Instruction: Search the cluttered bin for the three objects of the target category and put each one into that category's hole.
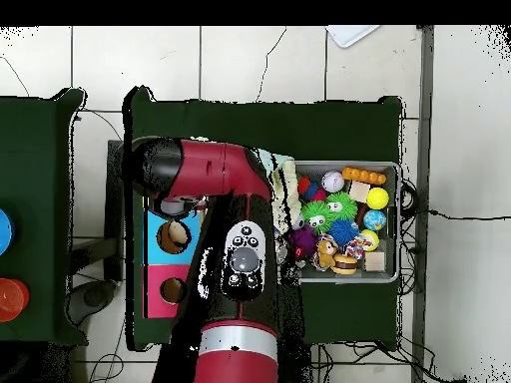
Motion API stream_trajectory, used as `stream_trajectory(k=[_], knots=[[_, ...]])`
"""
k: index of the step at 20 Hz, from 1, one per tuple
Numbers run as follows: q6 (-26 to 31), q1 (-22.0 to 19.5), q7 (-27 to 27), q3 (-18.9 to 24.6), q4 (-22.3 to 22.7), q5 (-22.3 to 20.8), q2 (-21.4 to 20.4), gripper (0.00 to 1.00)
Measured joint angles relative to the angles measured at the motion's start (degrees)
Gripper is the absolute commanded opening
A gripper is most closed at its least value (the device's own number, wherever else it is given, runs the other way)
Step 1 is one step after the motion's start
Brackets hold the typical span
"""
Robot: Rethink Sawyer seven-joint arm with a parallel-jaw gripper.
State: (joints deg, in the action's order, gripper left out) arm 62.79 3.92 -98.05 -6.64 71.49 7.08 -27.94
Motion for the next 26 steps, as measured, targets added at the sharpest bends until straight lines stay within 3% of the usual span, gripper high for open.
stream_trajectory(k=[9, 26], knots=[[-1.84, -0.25, 0.00, 0.17, -0.87, 0.51, 3.71, 0.00], [-1.31, -0.45, 0.00, 0.12, -1.30, 2.03, 4.14, 0.00]])
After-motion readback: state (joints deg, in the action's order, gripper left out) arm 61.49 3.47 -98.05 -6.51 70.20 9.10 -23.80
